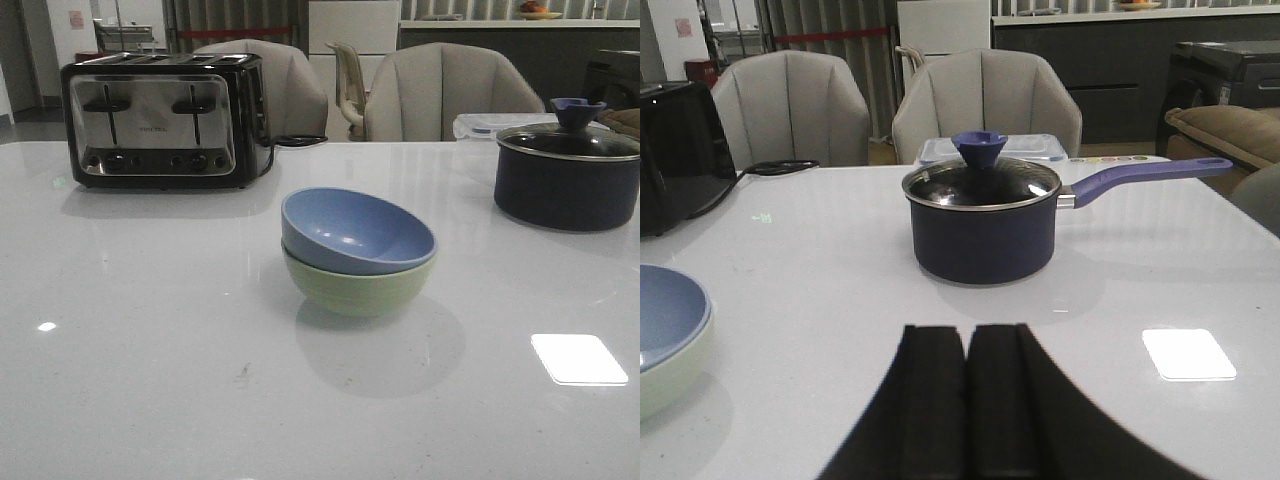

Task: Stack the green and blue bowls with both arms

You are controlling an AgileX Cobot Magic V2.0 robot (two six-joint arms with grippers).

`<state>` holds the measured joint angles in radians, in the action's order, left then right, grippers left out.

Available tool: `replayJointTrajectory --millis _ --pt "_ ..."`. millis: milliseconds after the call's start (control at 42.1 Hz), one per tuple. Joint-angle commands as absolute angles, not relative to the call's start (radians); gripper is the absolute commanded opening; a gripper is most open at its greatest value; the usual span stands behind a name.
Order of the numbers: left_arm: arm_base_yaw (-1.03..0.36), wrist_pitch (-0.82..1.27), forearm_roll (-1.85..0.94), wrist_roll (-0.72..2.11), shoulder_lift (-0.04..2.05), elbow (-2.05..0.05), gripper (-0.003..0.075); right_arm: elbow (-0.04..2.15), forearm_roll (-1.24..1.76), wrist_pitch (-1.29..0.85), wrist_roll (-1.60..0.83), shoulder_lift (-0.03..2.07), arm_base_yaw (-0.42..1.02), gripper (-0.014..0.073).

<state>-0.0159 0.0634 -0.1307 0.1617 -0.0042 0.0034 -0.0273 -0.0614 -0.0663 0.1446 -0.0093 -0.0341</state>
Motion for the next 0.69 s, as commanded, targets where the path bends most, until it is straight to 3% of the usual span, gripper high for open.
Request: replayJointTrajectory --millis 0,666 --pt "-0.014 -0.026 -0.140 0.162 -0.025 0.026 0.0101 -0.027 -0.042 0.006 0.094 -0.030 -0.042 0.0034" --pt "-0.014 -0.026 -0.140 0.162 -0.025 0.026 0.0101 -0.027 -0.035 0.005 0.088 -0.030 -0.042 0.0034"
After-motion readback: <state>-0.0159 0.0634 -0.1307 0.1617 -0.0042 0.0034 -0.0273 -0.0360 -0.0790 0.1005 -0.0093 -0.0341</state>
